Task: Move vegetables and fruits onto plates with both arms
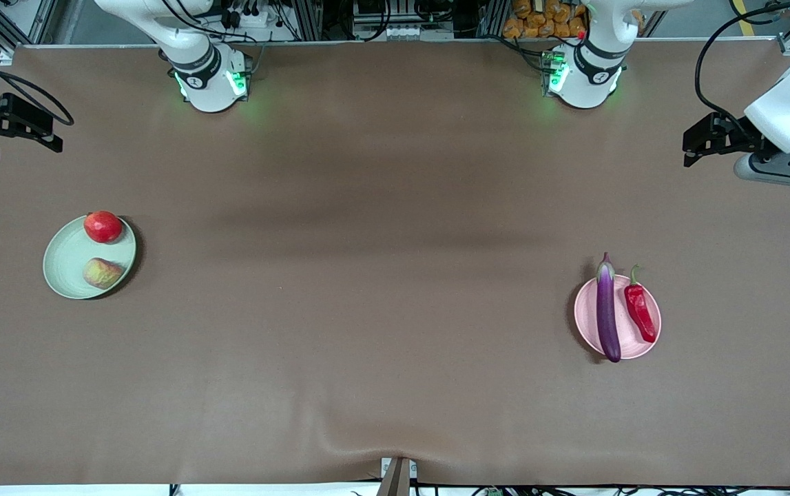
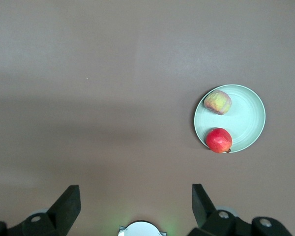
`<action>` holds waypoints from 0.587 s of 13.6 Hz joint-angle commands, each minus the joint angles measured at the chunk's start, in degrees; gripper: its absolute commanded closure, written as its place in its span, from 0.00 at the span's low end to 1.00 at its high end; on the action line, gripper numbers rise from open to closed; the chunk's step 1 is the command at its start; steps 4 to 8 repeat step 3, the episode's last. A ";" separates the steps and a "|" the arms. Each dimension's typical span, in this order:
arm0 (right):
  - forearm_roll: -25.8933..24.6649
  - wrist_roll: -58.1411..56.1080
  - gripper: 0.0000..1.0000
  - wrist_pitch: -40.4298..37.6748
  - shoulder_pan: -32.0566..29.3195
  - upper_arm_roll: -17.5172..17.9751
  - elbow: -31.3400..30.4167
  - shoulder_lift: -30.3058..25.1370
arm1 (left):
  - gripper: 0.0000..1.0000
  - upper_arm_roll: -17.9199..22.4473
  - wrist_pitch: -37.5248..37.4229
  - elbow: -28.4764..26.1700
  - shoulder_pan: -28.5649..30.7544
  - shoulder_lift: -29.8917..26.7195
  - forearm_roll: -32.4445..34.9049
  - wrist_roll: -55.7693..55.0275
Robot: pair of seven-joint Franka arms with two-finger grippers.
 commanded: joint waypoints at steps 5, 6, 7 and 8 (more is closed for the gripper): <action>0.74 0.08 0.00 0.41 0.02 -0.21 -1.27 -1.29 | 0.00 -0.24 0.30 1.07 0.50 0.23 -1.21 -0.78; 0.74 0.08 0.00 0.41 0.02 -0.21 -1.27 -1.29 | 0.00 -0.24 0.30 1.07 0.50 0.23 -1.21 -0.78; 0.74 0.08 0.00 0.41 0.02 -0.21 -1.27 -1.29 | 0.00 -0.24 0.30 1.07 0.50 0.23 -1.21 -0.78; 0.74 0.08 0.00 0.41 0.02 -0.21 -1.27 -1.29 | 0.00 -0.24 0.30 1.07 0.50 0.23 -1.21 -0.78</action>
